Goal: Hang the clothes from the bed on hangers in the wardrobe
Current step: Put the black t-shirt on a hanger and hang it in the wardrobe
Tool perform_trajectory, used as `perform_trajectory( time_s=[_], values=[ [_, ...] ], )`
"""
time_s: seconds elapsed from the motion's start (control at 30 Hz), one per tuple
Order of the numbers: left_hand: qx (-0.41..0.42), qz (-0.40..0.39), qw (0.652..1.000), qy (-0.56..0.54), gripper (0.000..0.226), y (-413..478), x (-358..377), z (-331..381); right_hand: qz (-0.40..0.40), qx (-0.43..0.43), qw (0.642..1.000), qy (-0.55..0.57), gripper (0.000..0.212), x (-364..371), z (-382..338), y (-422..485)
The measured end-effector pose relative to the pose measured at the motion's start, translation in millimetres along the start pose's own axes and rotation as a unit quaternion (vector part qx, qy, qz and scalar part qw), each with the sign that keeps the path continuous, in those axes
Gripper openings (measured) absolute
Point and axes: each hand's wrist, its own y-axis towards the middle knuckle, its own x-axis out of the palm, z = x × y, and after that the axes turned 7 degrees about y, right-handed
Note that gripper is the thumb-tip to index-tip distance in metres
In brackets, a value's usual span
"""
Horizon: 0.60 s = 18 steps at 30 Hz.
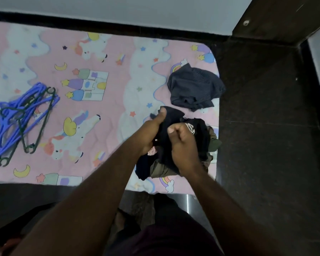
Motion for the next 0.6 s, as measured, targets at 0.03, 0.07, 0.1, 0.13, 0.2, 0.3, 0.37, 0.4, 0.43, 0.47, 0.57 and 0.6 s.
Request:
perform_trajectory(
  time_s=[0.03, 0.07, 0.1, 0.13, 0.2, 0.3, 0.37, 0.4, 0.43, 0.47, 0.57, 0.6],
  values=[
    [0.015, 0.01, 1.0, 0.01, 0.039, 1.3, 5.2, 6.9, -0.024, -0.004, 1.0, 0.007, 0.015, 0.4, -3.5, -5.9],
    [0.039, 0.045, 0.998, 0.022, 0.025, 2.2, 9.0, 13.9, -0.043, -0.001, 0.999, 0.008, 0.015, -0.7, -4.7, -9.1],
    [0.06, 0.086, 0.994, 0.03, 0.019, 2.0, 10.8, 20.0, -0.057, 0.015, 0.998, 0.009, 0.015, -2.2, -4.0, -10.1],
    [0.084, 0.114, 0.989, 0.037, 0.018, 0.8, 11.0, 26.3, -0.064, 0.039, 0.997, 0.012, 0.015, -4.2, -2.2, -9.0],
    [0.146, 0.131, 0.977, 0.082, 0.019, -5.9, 7.8, 40.4, -0.036, 0.088, 0.994, 0.046, 0.014, -8.5, -2.3, -2.4],
    [0.242, 0.073, 0.953, 0.165, 0.024, -30.6, 1.4, 57.9, 0.066, 0.125, 0.981, 0.134, 0.018, -16.6, -17.0, 14.1],
    [0.263, -0.01, 0.949, 0.174, 0.036, -52.2, -0.5, 65.5, 0.046, 0.191, 0.961, 0.195, 0.034, -18.7, -26.1, 29.7],
    [0.254, -0.042, 0.948, 0.187, 0.038, -60.7, -3.9, 65.1, 0.006, 0.231, 0.944, 0.234, 0.046, -16.3, -29.8, 36.3],
    [0.239, -0.064, 0.945, 0.212, 0.038, -66.8, -8.1, 62.5, -0.043, 0.261, 0.926, 0.269, 0.055, -12.0, -30.5, 42.0],
    [0.224, -0.077, 0.939, 0.25, 0.036, -72.3, -14.9, 58.7, -0.082, 0.277, 0.909, 0.301, 0.057, -4.3, -33.5, 44.5],
    [0.162, -0.094, 0.924, 0.335, 0.03, -90.2, -39.9, 41.7, -0.098, 0.296, 0.892, 0.328, 0.021, 30.5, -45.6, 43.3],
    [0.145, -0.096, 0.928, 0.329, 0.028, -96.7, -48.6, 34.8, -0.073, 0.292, 0.906, 0.298, 0.013, 42.0, -52.1, 39.2]
  ],
)
